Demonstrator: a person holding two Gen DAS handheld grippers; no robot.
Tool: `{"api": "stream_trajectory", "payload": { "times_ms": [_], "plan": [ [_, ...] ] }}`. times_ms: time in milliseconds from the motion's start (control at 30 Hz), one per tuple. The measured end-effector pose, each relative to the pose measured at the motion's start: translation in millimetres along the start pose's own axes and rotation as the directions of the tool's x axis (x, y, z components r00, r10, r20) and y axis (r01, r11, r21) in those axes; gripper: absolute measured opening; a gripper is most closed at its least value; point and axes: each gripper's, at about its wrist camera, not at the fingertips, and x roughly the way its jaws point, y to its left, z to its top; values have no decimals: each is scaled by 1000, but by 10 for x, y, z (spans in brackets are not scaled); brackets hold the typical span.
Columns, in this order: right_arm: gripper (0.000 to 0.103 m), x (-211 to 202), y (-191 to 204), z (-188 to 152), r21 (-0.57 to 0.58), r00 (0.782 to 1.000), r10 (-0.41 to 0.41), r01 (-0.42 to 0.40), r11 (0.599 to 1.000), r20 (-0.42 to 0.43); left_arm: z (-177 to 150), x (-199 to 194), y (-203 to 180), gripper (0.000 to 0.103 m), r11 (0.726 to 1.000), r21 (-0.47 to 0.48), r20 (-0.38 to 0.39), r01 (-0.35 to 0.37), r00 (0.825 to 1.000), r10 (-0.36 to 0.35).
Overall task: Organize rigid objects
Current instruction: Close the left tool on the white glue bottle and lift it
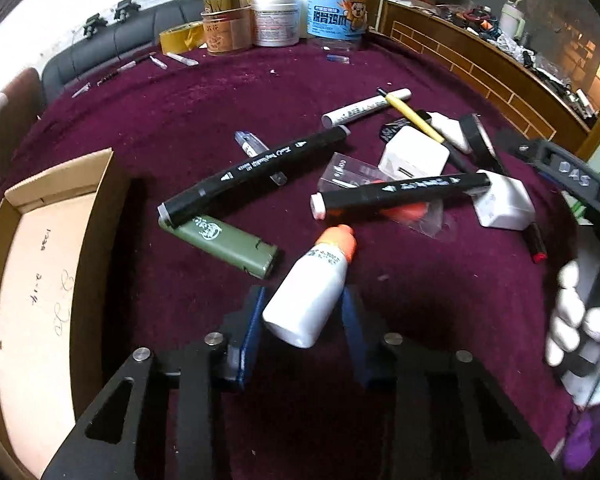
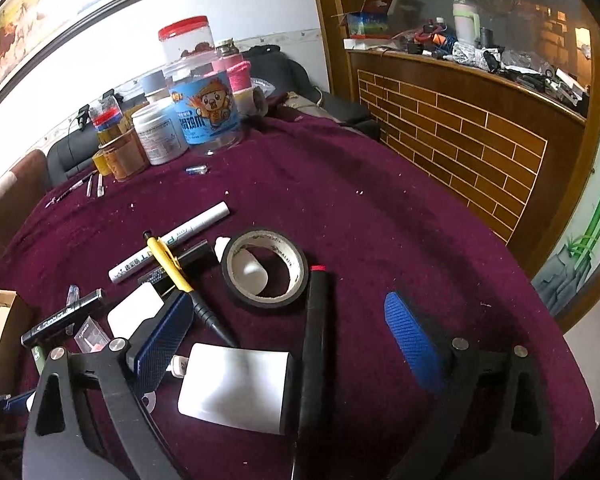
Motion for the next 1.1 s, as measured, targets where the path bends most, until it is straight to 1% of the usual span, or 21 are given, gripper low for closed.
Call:
{"api": "stream_trajectory", "payload": {
  "times_ms": [67,133,200,300,433,567,700,1000,1100],
  "plan": [
    [97,16,-1,-1,2,1000,6,-6,1000,-10,-7,-36,-22,32,1000,7,20,-21,1000,21],
    [97,22,-8,-3,8,1000,9,-9,1000,-13,18,-63,-29,34,1000,12,40,-25,999,25],
    [97,28,-15,-5,13,1000,11,-11,1000,-18,36,-34,-20,38,999,13,33,-33,999,32],
    [97,33,-20,-7,16,1000,13,-13,1000,-21,48,57,-53,38,998,29,19,-58,998,58],
    [97,44,-23,-3,19,999,16,-15,1000,-28,46,127,-130,38,991,51,11,-123,992,123],
    [97,65,-46,0,32,999,21,-20,999,-41,53,132,-165,38,984,58,19,-171,985,171],
    [97,103,-68,-2,45,998,29,-26,999,-61,45,130,-178,33,984,57,25,-171,985,170],
    [97,113,-69,-5,48,997,39,-36,998,-72,39,125,-188,34,984,45,25,-173,985,172],
    [97,117,-71,-5,49,996,41,-37,998,-74,47,129,-157,36,987,29,20,-159,987,159]
  ]
}}
